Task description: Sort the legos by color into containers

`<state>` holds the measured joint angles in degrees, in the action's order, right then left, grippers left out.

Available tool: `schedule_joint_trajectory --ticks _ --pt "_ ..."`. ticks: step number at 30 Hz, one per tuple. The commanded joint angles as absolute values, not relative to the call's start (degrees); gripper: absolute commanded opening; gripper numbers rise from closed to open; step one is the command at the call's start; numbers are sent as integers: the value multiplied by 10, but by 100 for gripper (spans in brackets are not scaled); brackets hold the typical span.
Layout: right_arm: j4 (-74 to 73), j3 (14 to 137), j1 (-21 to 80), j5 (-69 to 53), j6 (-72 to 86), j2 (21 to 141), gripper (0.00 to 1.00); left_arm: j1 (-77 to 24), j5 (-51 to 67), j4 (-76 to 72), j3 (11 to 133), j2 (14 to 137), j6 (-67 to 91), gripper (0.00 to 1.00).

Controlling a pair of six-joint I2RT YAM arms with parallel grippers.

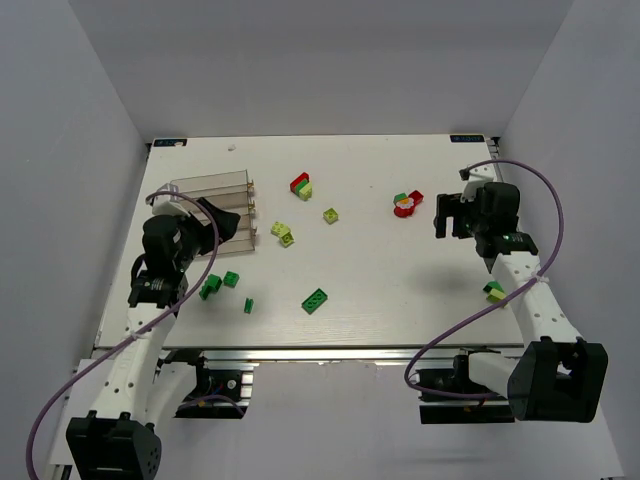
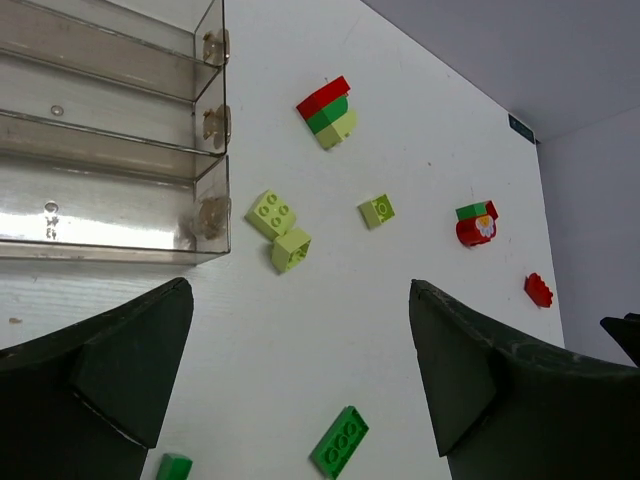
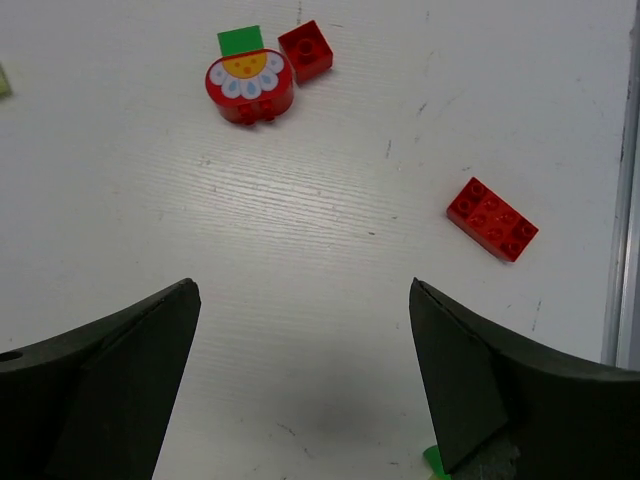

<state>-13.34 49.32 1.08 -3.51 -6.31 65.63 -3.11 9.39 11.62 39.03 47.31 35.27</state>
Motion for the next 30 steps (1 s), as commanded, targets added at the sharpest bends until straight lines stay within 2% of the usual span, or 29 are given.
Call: schedule_joint_trajectory --ticks 1,4,5,8,9,11,12,13,15,16,18,19,20,21,23,25,30 --pt "-129 505 8 -93 -99 647 90 -33 82 145 386 452 360 98" --pt "-162 508 8 -217 -182 632 89 -33 69 164 388 449 359 98" --pt "-179 509 8 -312 -221 629 89 -33 69 168 388 449 359 97" --pt "-267 510 27 -461 -386 624 89 -33 61 181 388 454 360 90" --pt "-284 508 38 -471 -410 623 89 -33 62 183 388 457 359 90" --pt "-306 506 61 -505 -464 627 90 -33 65 188 390 463 358 69" --pt "-332 510 80 -529 -513 630 89 -33 70 190 392 466 356 54" --pt "-358 512 91 -547 -546 637 89 -33 71 195 394 468 355 20" --pt "-367 509 143 -577 -592 645 89 -33 76 203 398 477 353 2" --pt "-373 511 168 -577 -612 660 86 -33 85 212 401 480 351 0" --pt "-375 517 231 -572 -658 677 77 -33 91 228 412 488 345 3" --pt "-374 520 249 -570 -670 697 72 -33 88 252 416 488 339 13" --pt "-374 526 267 -556 -678 708 72 -33 83 266 420 488 336 45" --pt "-376 541 307 -544 -692 721 72 -33 79 279 422 486 334 59" --pt "-376 555 346 -506 -700 760 79 -33 58 316 423 474 330 77" --pt "-341 564 406 -478 -684 796 86 -33 50 343 418 456 330 81" --pt "-273 588 501 -422 -673 879 87 -33 31 390 424 424 330 82"
